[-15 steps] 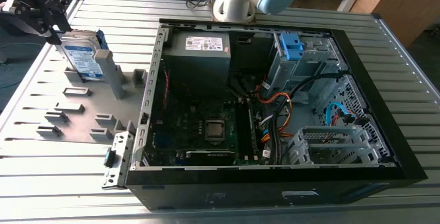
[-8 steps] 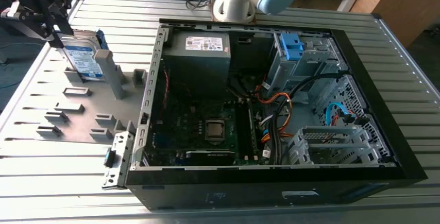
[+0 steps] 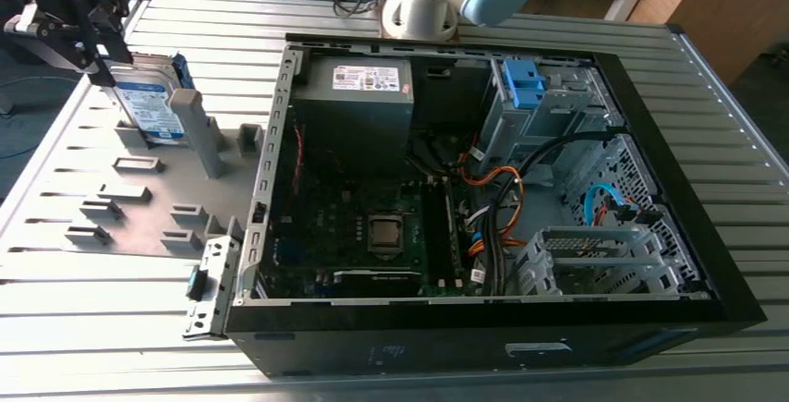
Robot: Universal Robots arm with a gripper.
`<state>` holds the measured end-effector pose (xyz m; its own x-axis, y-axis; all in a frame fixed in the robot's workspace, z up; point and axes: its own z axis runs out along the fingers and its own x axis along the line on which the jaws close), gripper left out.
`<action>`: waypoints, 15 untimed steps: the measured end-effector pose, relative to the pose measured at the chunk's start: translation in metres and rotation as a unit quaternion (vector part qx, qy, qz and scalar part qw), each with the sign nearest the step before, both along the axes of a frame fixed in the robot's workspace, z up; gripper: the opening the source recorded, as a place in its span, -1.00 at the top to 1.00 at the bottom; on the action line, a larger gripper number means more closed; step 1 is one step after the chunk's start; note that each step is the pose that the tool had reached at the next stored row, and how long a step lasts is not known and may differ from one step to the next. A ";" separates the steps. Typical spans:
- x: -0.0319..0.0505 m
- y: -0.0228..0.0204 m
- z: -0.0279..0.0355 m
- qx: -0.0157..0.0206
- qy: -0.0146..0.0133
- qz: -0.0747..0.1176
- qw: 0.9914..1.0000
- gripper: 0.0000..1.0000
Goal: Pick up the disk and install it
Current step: 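Pick up the disk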
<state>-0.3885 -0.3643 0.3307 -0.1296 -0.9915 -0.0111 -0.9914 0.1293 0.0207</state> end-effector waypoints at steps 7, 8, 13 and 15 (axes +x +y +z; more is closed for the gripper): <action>0.0000 0.0008 -0.0017 -0.001 0.000 0.000 1.000 0.06; 0.0000 0.0012 -0.0017 -0.001 0.000 0.000 1.000 0.06; -0.0001 0.0047 -0.0020 -0.001 0.000 0.000 1.000 0.06; -0.0001 0.0076 -0.0020 -0.001 0.000 0.000 1.000 0.06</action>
<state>-0.3886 -0.3567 0.3288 -0.1296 -0.9915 -0.0098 -0.9914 0.1294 0.0206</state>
